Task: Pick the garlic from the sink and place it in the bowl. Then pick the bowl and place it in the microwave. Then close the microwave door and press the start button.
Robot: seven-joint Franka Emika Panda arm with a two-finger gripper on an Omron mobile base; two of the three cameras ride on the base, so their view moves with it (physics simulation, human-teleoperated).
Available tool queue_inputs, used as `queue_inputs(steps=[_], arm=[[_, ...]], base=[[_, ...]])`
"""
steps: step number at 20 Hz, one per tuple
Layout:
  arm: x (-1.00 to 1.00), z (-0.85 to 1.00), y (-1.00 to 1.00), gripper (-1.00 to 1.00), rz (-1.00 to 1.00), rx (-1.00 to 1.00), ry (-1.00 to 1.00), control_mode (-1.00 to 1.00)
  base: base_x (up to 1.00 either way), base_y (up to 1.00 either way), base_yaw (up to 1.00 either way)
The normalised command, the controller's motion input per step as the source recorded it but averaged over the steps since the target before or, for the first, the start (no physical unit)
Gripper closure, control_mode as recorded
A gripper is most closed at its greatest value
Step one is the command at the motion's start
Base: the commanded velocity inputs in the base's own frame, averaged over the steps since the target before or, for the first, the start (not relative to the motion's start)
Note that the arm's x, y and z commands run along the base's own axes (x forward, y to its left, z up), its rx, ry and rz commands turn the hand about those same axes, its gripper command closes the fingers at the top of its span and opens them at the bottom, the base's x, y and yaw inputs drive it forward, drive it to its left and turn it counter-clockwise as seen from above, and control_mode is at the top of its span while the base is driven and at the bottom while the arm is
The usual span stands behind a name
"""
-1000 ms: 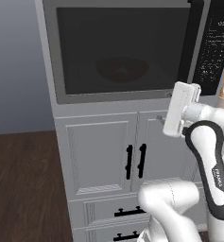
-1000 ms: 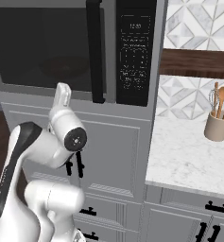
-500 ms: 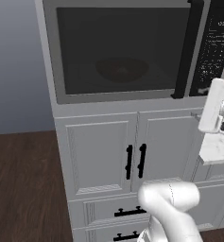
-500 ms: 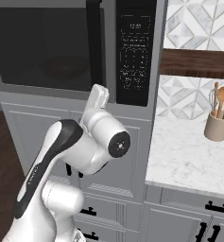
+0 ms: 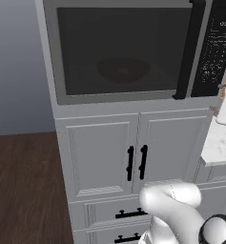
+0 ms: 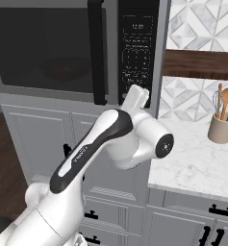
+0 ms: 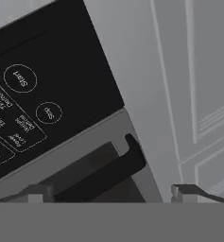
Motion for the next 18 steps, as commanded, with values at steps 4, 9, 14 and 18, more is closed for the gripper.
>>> queue_inputs(steps=[4,9,14,18], arm=[[0.66,0.00,-0.26,-1.00,0.00,0.08,0.00,-1.00],[0.66,0.00,-0.07,-1.00,0.00,0.07,0.00,-1.00],[0.40,0.00,-0.28,-1.00,0.00,0.08,0.00,-1.00],[0.29,-0.03,-0.26,-1.00,0.00,0.06,0.00,-1.00]], base=[[0.00,0.00,0.00],[0.00,0.00,0.00],[0.00,0.00,0.00],[0.00,0.00,0.00]])
